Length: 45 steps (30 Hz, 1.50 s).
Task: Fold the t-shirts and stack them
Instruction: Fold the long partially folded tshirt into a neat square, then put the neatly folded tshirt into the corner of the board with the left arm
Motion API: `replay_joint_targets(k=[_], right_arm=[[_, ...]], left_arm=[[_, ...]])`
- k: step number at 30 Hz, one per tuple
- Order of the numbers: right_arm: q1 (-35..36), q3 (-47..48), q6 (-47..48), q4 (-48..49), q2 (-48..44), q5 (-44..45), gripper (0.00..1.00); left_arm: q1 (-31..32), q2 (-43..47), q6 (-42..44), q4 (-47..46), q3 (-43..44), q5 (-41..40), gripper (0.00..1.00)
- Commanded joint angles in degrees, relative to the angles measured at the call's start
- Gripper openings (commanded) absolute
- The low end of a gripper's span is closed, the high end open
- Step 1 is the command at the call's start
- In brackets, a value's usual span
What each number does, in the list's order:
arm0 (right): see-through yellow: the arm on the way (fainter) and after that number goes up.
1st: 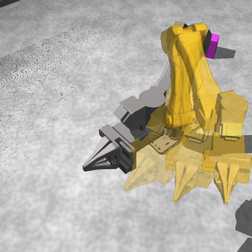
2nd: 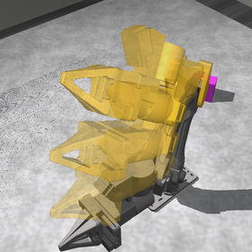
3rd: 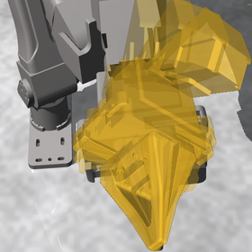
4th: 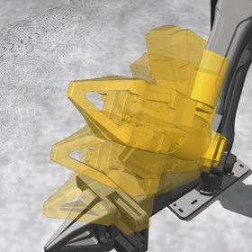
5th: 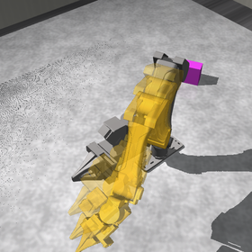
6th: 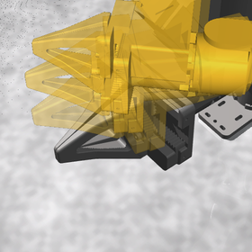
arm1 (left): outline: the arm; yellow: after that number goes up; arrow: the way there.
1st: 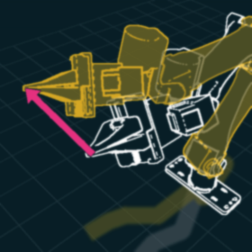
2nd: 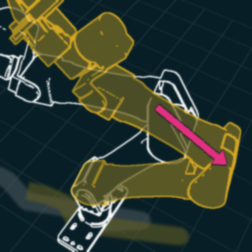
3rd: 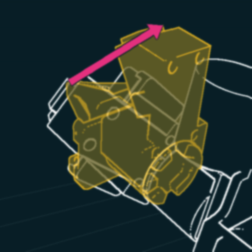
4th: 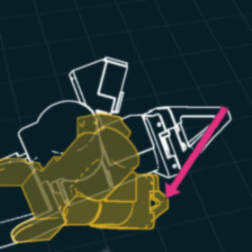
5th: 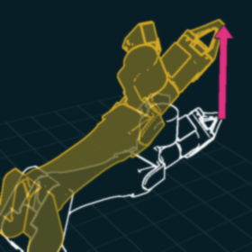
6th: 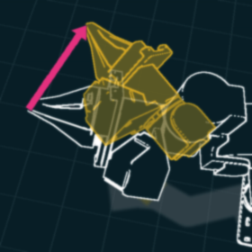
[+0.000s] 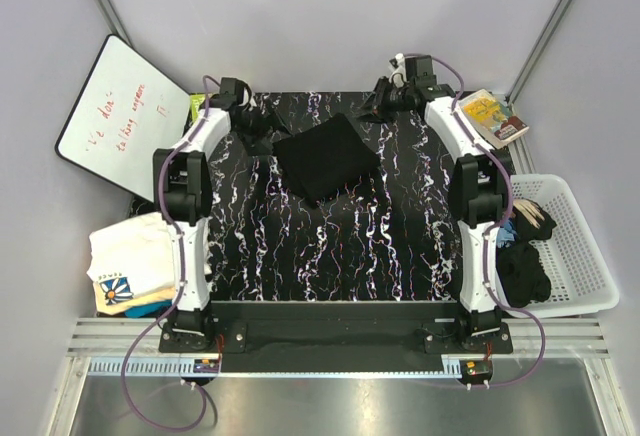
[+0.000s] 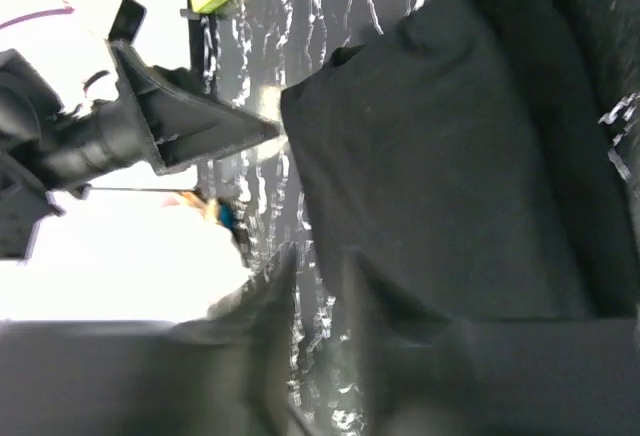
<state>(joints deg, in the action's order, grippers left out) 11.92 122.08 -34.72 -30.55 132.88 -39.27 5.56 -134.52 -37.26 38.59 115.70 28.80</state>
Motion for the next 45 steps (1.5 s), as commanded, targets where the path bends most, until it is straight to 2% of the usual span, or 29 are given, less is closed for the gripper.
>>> replay_joint_targets(k=[1,2,5,8,10,12,13,15,18,22,27,32,45], right_arm=[[1.78,-2.55,3.69,0.76,-4.65,1.82,0.04],[2.4,-2.2,5.52,-1.25,-4.3,3.3,0.0],[6.09,2.27,10.96,-7.82,-1.84,7.78,0.0],[9.52,10.7,14.23,-15.91,3.6,11.3,0.0],[10.57,16.16,14.77,-18.92,6.85,12.19,0.0],[11.37,18.18,14.59,-21.04,7.57,12.55,0.01],[11.54,18.1,14.33,-21.22,7.22,12.29,0.01],[11.98,16.53,14.16,-21.48,6.17,12.37,0.03],[11.9,12.15,14.68,-21.49,3.01,12.28,0.06],[11.9,5.9,15.56,-21.4,-2.34,12.28,0.08],[11.9,0.01,16.53,-20.87,-5.96,12.99,0.1],[11.98,-1.58,16.35,-20.43,-6.76,12.02,0.11],[11.19,-3.25,16.7,-20.25,-8.6,12.46,0.13]], left_arm=[[-0.02,16.27,2.79,-2.64,-7.76,-1.81,0.99],[-0.03,18.13,3.15,-2.55,-9.25,-2.25,0.99],[-0.03,25.78,5.7,-0.63,-14.09,-4.88,0.99],[-0.02,32.38,9.73,5.51,-16.38,-10.85,0.99],[-0.11,35.54,13.24,13.33,-16.47,-18.75,0.99],[-0.11,37.48,14.92,20.62,-17.17,-26.46,0.94],[-0.2,38.01,16.24,22.74,-17.78,-28.51,0.89],[-0.2,39.67,16.78,28.19,-20.5,-34.73,0.86],[-0.29,41.17,15.73,34.61,-24.81,-40.28,0.89],[-0.29,43.37,13.7,38.14,-30.96,-42.86,0.92],[0.24,41.89,13.96,42.44,-36.42,-44.51,0.94],[1.64,40.57,13.7,40.61,-41.07,-47.78,0.94],[4.11,26.07,11.33,37.17,-44.86,-55.51,0.95]])
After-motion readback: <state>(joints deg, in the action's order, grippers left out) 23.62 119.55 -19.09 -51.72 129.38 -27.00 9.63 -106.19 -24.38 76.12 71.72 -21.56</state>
